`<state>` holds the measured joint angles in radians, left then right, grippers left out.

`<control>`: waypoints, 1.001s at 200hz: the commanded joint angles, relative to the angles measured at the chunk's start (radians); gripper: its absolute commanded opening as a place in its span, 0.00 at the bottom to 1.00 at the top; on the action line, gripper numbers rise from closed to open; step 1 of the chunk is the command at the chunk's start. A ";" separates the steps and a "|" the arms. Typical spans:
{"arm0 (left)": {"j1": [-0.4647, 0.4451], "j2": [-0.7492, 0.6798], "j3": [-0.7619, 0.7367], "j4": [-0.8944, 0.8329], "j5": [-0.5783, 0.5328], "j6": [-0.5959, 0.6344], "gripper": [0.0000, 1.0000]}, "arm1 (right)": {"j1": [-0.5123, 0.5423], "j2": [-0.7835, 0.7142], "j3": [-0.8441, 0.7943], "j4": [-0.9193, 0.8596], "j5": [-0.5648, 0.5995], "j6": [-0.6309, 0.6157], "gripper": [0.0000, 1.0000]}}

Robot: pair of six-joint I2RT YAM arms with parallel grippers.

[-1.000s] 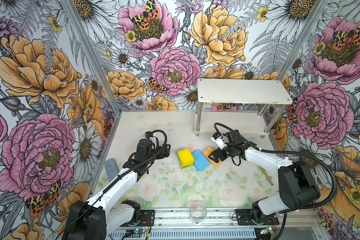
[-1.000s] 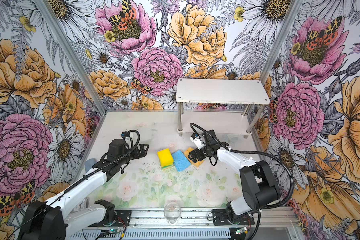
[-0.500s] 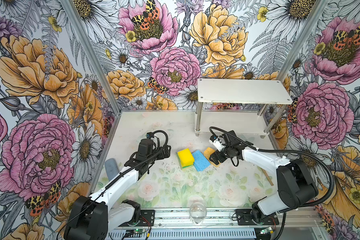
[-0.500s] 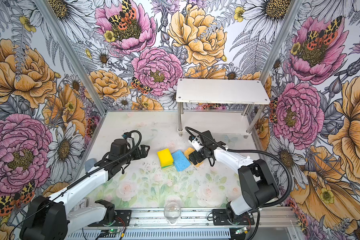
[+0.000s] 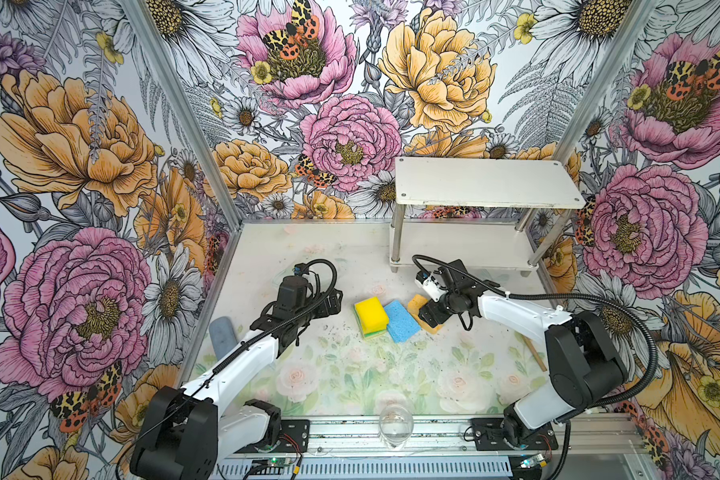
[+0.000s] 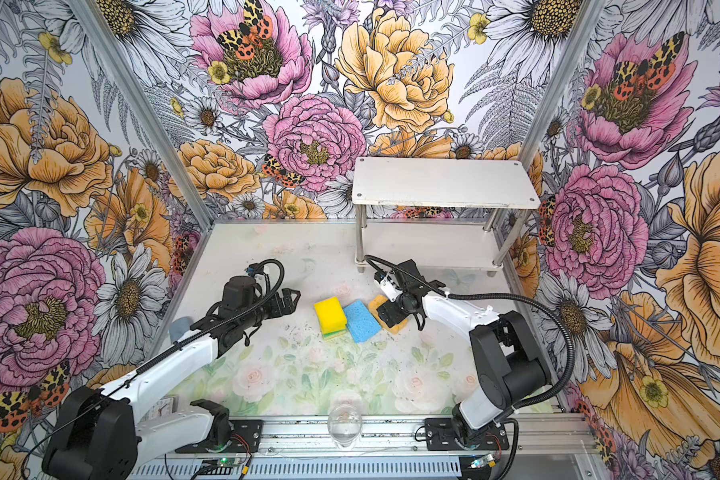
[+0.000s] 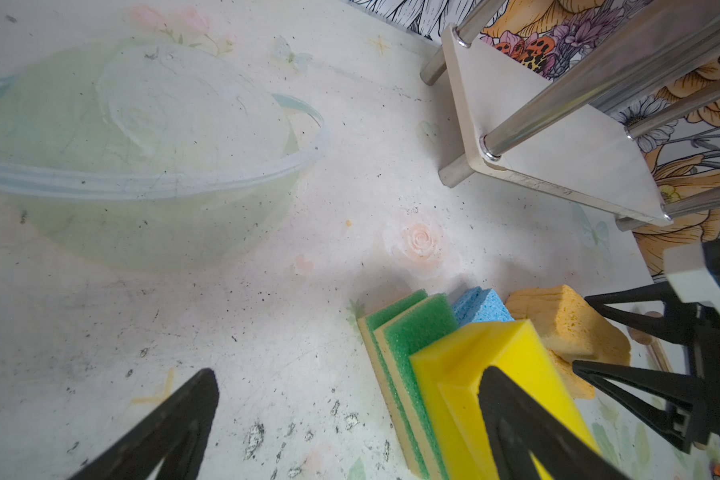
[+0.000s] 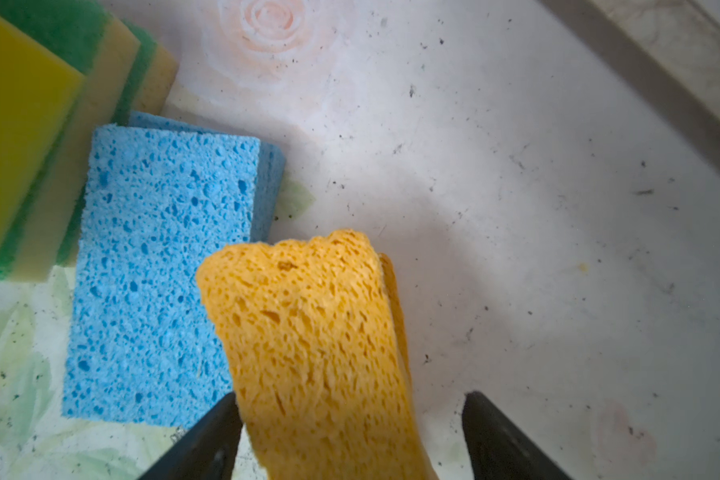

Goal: Place and organize the cleaning sponges onto the shelf
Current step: 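Lower the right gripper and grasp the orange-yellow sponge by its end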

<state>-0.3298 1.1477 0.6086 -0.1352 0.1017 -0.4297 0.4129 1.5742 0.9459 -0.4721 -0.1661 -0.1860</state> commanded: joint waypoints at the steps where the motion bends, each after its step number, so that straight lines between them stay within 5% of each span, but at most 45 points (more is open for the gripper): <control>1: 0.008 0.003 0.029 -0.010 0.020 -0.015 0.99 | 0.009 0.014 0.023 0.002 0.028 -0.017 0.84; 129: 0.006 0.024 0.036 -0.017 0.024 -0.012 0.99 | 0.012 -0.042 -0.045 -0.011 0.055 0.020 0.77; 200: 0.003 0.030 0.037 -0.015 0.020 -0.015 0.99 | 0.015 -0.064 -0.046 -0.008 0.049 0.058 0.59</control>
<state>-0.3298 1.1702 0.6189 -0.1539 0.1024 -0.4324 0.4206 1.5444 0.9047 -0.4824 -0.1242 -0.1471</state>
